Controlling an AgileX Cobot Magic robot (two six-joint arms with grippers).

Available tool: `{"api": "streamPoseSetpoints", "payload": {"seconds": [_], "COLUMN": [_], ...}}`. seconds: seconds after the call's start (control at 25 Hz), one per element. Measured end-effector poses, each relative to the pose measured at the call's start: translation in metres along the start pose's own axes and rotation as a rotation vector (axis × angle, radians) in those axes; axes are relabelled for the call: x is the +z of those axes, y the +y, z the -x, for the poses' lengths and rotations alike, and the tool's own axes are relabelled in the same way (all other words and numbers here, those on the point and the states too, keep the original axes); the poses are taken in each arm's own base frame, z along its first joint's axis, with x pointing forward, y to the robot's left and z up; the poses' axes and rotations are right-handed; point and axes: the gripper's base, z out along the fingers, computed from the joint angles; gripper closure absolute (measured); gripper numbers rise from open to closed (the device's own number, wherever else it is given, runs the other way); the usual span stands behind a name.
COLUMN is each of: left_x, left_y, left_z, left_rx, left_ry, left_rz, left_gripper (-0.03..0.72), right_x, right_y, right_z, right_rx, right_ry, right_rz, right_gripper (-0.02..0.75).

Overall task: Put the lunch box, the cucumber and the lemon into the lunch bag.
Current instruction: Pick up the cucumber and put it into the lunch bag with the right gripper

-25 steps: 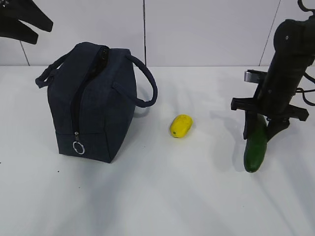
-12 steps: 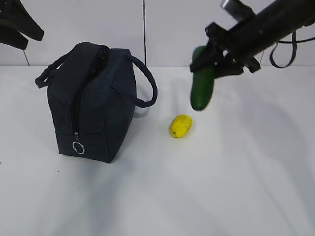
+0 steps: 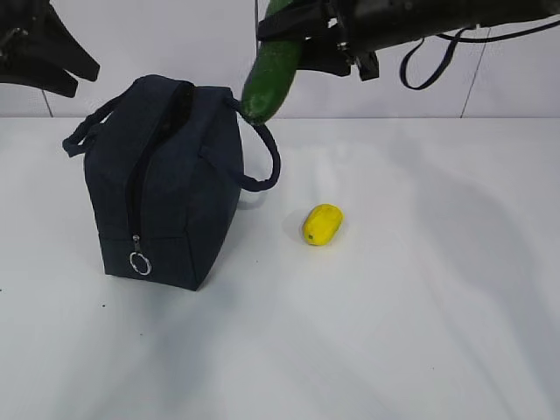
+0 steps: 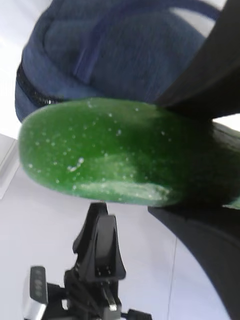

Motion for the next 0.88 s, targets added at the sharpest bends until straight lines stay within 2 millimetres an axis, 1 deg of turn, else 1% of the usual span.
{"api": "streamPoseSetpoints", "payload": {"seconds": [0.08, 0.24, 0.36, 0.52, 0.76, 0.8, 0.88], "left_x": [0.007, 0.022, 0.034, 0.048, 0.08, 0.085, 0.092], "left_y": [0.006, 0.018, 0.025, 0.03, 0.055, 0.057, 0.052], "left_z": [0.001, 0.003, 0.004, 0.008, 0.009, 0.009, 0.008], "left_rx": [-0.004, -0.028, -0.047, -0.071, -0.128, -0.127, -0.106], "left_ry": [0.006, 0.031, 0.042, 0.027, 0.037, 0.042, 0.049], "left_rz": [-0.001, -0.004, -0.04, -0.124, -0.124, -0.123, -0.128], "left_gripper": [0.369, 0.372, 0.372, 0.376, 0.381, 0.385, 0.415], "right_x": [0.012, 0.027, 0.032, 0.048, 0.072, 0.077, 0.087], "right_y": [0.008, 0.018, 0.017, 0.002, -0.016, -0.019, -0.021], "right_z": [-0.005, -0.008, -0.007, -0.01, -0.018, -0.02, -0.024], "right_rx": [-0.019, -0.035, -0.001, 0.067, 0.12, 0.124, 0.123], "right_ry": [0.006, -0.019, -0.038, -0.042, -0.04, -0.039, -0.032], "right_rz": [0.007, 0.014, 0.047, 0.071, 0.109, 0.112, 0.118], "right_gripper": [0.376, 0.376, 0.376, 0.376, 0.376, 0.376, 0.376]}}
